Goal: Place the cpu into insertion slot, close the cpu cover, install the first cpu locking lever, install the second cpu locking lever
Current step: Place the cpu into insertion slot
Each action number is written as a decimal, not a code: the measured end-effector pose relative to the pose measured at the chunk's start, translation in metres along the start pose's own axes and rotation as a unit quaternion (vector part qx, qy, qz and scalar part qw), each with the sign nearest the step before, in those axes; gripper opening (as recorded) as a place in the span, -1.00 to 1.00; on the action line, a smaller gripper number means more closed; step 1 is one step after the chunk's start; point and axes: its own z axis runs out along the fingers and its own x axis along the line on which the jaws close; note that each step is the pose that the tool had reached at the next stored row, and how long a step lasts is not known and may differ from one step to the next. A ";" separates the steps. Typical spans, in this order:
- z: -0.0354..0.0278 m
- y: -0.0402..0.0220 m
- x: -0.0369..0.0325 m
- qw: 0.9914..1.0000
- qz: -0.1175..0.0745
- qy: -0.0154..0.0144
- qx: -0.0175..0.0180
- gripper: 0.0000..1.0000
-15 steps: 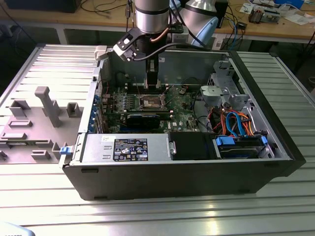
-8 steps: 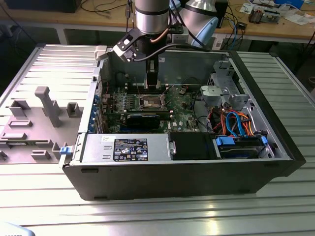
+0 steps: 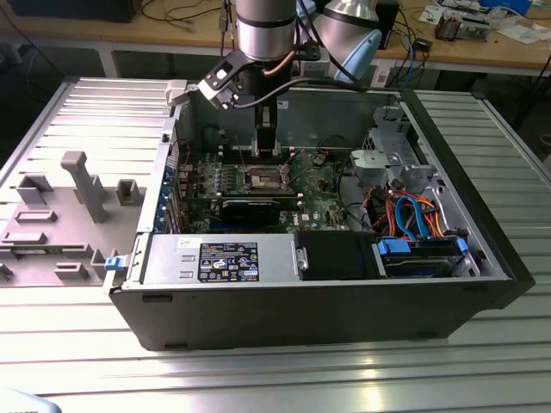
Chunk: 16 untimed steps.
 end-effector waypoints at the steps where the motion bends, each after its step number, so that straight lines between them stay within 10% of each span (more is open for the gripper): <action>1: 0.0002 0.0000 0.0000 1.000 0.000 0.000 0.000 0.09; 16: 0.0030 -0.0002 -0.0001 1.000 -0.009 -0.001 0.000 0.09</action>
